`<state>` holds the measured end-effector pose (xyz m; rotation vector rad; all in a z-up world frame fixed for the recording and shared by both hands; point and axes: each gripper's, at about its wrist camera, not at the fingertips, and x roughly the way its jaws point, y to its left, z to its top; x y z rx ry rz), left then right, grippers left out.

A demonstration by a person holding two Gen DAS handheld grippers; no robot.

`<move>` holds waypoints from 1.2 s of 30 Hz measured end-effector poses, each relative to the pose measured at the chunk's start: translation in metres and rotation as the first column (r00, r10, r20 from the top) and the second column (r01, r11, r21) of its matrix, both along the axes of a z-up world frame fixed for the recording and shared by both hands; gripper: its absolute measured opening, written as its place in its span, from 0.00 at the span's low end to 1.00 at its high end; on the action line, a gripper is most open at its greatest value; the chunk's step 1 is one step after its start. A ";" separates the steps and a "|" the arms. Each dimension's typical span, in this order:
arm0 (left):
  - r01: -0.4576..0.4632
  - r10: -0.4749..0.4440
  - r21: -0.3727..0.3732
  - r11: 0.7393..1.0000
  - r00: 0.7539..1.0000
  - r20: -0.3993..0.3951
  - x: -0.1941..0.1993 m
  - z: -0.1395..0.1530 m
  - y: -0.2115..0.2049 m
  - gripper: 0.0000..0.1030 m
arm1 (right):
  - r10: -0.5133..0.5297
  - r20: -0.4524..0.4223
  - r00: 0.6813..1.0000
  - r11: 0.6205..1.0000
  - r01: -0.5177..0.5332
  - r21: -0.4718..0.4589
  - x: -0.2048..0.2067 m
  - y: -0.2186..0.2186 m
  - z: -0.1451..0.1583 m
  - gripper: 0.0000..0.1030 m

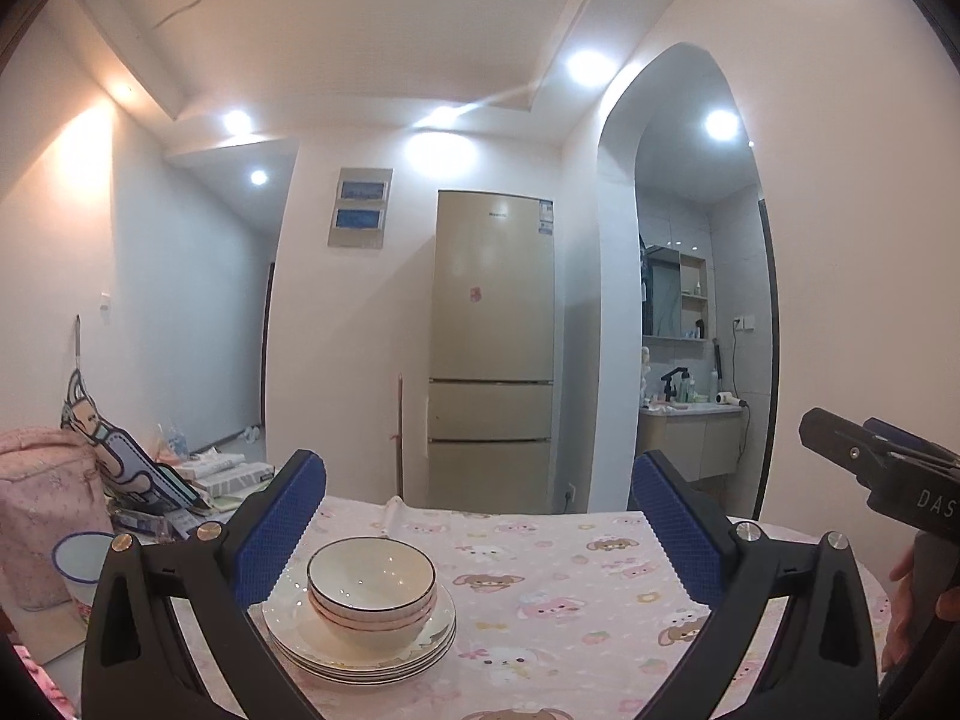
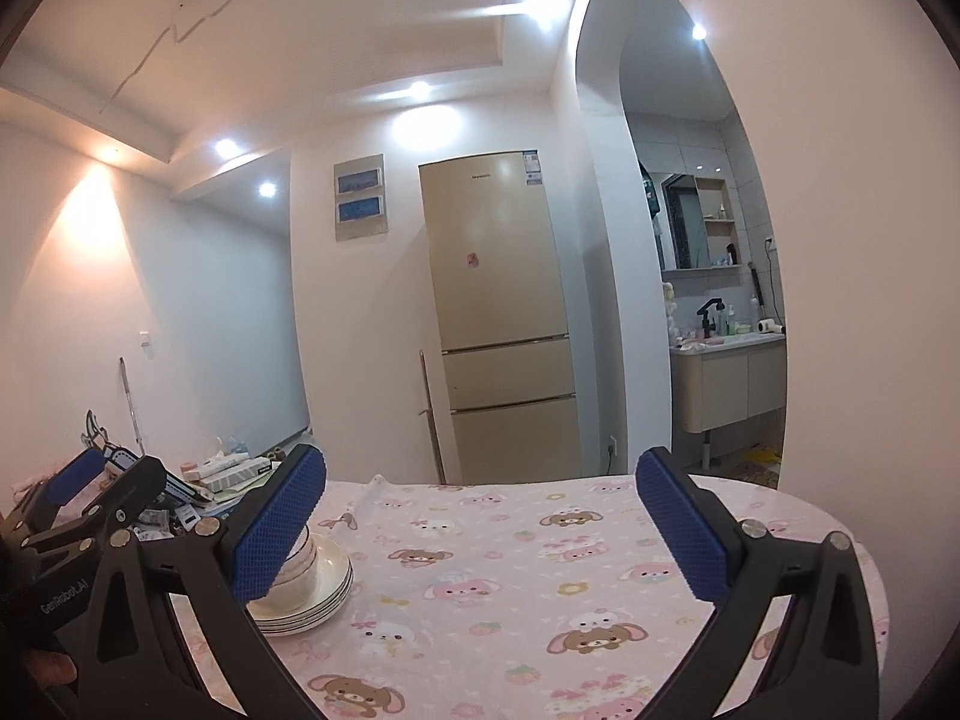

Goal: Organize plates and bowls

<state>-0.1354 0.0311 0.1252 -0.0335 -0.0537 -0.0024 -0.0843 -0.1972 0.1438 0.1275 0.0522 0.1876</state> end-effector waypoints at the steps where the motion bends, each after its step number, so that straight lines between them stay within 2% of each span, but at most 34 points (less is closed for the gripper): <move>1: 0.001 -0.001 0.001 1.000 1.000 0.001 -0.002 0.000 0.000 1.00 | 0.000 0.005 1.000 1.000 0.000 -0.006 -0.002 0.000 0.000 1.00; 3: 0.018 -0.018 0.005 1.000 1.000 -0.013 0.001 -0.003 0.000 1.00 | -0.008 0.008 1.000 1.000 0.008 -0.021 0.001 0.003 -0.004 1.00; 7: 0.030 -0.028 0.021 0.999 0.994 -0.109 0.026 -0.025 0.006 1.00 | 0.001 -0.034 0.999 1.000 -0.002 -0.028 0.020 0.014 -0.034 1.00; 9: 0.036 -0.037 -0.011 0.999 0.987 -0.154 0.037 -0.039 0.018 1.00 | 0.011 -0.054 0.998 0.999 -0.014 -0.048 0.029 0.022 -0.053 1.00; 12: 0.028 -0.038 -0.047 0.999 0.973 -0.229 0.055 -0.059 0.040 1.00 | 0.042 -0.093 0.995 0.991 -0.054 -0.124 0.045 0.044 -0.074 1.00; 15: -0.015 0.008 -0.024 1.000 0.966 -0.260 0.065 -0.072 0.058 1.00 | 0.113 -0.129 0.985 0.982 -0.131 -0.134 0.058 0.065 -0.086 1.00; 19: -0.007 0.012 0.014 1.000 0.947 -0.321 0.081 -0.084 0.077 1.00 | 0.170 -0.199 0.965 0.969 -0.200 -0.142 0.076 0.098 -0.102 1.00; 23: -0.003 0.039 0.101 0.995 0.934 -0.354 0.092 -0.098 0.089 1.00 | 0.196 -0.269 0.943 0.960 -0.241 -0.145 0.090 0.131 -0.117 1.00; 29: 0.013 0.015 0.069 0.997 0.917 -0.398 0.104 -0.116 0.118 1.00 | 0.210 -0.330 0.921 0.954 -0.266 -0.135 0.100 0.150 -0.133 1.00; 36: 0.017 0.005 0.046 0.999 0.902 -0.432 0.104 -0.128 0.130 1.00 | 0.210 -0.347 0.914 0.950 -0.275 -0.148 0.103 0.156 -0.138 1.00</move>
